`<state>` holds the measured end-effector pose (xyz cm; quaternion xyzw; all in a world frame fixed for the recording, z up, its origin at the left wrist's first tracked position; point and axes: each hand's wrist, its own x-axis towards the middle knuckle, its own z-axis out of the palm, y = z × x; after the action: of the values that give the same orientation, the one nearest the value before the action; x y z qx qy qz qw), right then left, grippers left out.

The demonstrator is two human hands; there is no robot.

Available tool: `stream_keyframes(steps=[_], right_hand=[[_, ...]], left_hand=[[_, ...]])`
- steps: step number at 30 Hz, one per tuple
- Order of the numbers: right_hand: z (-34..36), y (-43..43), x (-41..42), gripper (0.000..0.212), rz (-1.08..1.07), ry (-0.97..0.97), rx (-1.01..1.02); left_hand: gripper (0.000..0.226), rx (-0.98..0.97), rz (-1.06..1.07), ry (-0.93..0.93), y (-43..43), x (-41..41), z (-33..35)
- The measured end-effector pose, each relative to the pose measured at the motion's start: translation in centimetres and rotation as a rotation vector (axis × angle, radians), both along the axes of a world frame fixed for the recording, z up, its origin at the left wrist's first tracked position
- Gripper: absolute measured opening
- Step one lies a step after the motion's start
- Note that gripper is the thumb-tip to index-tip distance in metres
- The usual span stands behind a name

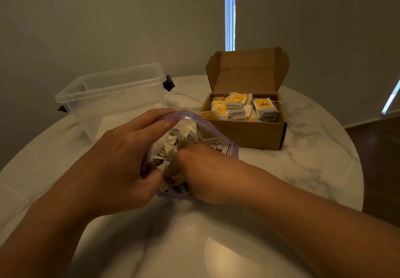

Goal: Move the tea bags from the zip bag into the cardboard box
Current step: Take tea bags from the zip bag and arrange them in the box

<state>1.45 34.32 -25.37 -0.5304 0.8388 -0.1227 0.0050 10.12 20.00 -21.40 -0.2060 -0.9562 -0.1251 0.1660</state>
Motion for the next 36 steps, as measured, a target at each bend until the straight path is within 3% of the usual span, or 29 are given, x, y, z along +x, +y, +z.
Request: stream_keyframes(steps=[13, 17, 23, 28, 36], right_hand=[[0.5, 1.2, -0.1, 0.023, -0.03, 0.031, -0.033], [0.6, 0.8, -0.1, 0.018, -0.056, 0.034, -0.144], [0.0, -0.7, -0.2, 0.023, 0.121, 0.053, -0.128], [0.0, -1.8, -0.1, 0.02, 0.124, -0.033, -0.135], [-0.2, -1.1, 0.4, 0.023, 0.101, 0.011, -0.173]], left_hand=[[0.076, 0.02, 0.028, 0.053, -0.3, -0.1, -0.1], [0.074, 0.022, 0.009, 0.023, 0.1, 0.0, 0.2], [0.077, 0.028, 0.011, 0.052, -0.3, -0.1, 0.0], [0.079, -0.004, 0.035, 0.002, -0.1, 0.0, 0.0], [0.078, 0.004, 0.007, 0.017, -0.1, -0.1, 0.1]])
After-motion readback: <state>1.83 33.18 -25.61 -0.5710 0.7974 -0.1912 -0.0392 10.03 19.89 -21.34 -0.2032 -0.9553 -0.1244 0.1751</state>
